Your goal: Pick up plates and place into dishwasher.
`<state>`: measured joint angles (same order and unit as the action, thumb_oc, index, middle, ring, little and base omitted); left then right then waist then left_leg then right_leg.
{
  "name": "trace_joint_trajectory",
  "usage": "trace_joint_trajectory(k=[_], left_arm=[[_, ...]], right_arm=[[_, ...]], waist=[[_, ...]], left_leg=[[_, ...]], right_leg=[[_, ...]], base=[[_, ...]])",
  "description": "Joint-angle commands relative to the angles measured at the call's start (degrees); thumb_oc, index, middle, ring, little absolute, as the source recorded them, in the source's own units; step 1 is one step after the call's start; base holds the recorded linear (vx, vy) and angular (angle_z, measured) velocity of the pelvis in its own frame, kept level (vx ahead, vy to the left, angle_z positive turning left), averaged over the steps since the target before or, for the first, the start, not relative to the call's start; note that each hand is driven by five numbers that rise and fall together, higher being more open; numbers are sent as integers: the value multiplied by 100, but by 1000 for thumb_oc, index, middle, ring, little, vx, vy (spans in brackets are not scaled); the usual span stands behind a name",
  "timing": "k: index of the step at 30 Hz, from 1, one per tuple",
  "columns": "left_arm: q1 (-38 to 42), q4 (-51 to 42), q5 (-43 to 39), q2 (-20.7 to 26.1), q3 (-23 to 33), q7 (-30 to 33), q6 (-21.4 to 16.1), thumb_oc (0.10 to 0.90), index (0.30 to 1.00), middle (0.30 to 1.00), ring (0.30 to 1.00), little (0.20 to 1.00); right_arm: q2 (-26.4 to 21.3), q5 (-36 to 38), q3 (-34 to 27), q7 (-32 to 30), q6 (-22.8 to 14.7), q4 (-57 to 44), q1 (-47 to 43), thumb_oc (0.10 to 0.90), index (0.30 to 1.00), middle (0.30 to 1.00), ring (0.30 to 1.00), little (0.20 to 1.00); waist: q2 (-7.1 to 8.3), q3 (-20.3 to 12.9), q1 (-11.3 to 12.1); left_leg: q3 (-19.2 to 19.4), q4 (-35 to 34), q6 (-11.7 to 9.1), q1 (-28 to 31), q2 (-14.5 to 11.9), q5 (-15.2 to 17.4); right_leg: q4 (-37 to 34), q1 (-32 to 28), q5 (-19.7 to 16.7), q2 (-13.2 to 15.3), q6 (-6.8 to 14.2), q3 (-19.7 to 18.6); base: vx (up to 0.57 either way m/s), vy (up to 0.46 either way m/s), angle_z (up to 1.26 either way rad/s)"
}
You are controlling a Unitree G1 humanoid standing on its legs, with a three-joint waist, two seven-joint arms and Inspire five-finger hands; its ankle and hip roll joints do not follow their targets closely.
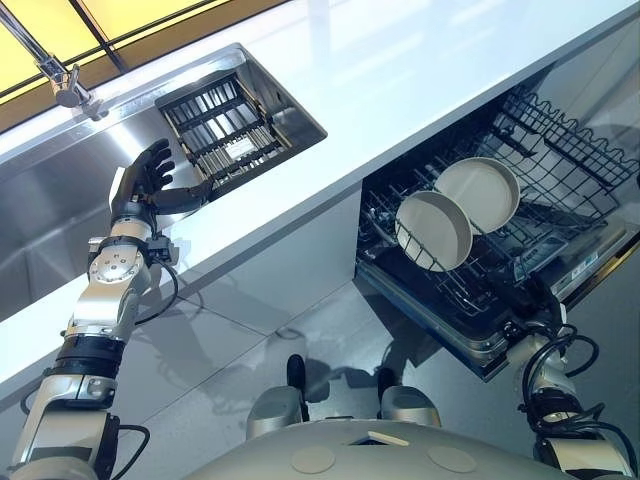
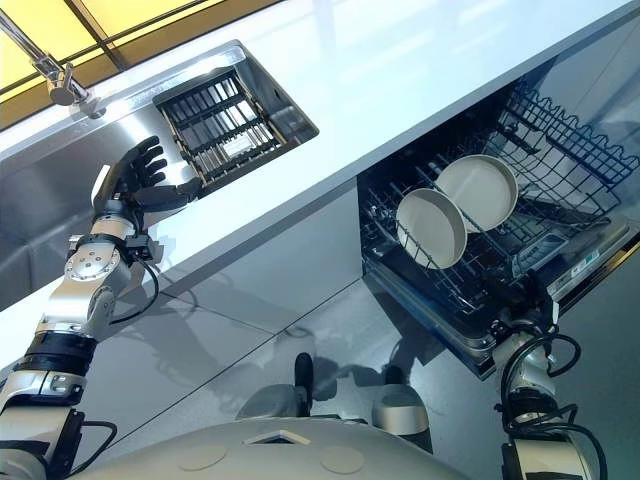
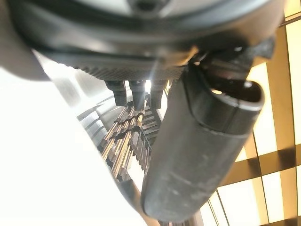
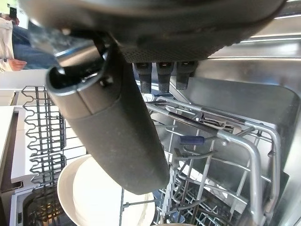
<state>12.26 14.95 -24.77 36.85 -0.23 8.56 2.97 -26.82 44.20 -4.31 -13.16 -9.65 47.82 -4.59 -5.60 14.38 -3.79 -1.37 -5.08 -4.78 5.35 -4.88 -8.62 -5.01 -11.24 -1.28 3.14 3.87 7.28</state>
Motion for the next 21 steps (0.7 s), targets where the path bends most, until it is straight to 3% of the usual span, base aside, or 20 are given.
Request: trace_joint_trajectory(k=[1,10,21], left_arm=[[837,-267,27,460,76,21,-389,800,900,900,900,900],[788,-503,55,368,20,148,-368,800,900,900,900,900],[941,-388,105,267,-191,177,-457,800,900,900,900,900]], right_arm=[[-77,230,209,735,-181,-384,-525,800,900,900,900,900],[30,96,499,534,-586,-1135,-987,800,900,900,900,900],[-83,-351,1061,140,-595,-1928,-2315,800,900,900,900,900]], waist=[[101,-230,300],[85,-130,413],[125,-26,646]], left_leg=[[186,712,186,-278,432,767],[105,765,199,-311,454,785],[-26,859,245,-378,542,835]], right_leg=[[1012,673,585,-260,-228,199],[1005,659,573,-209,-225,270],[1019,654,590,-102,-236,411]], base=[[40,-8,2],[18,13,2],[28,73,4]])
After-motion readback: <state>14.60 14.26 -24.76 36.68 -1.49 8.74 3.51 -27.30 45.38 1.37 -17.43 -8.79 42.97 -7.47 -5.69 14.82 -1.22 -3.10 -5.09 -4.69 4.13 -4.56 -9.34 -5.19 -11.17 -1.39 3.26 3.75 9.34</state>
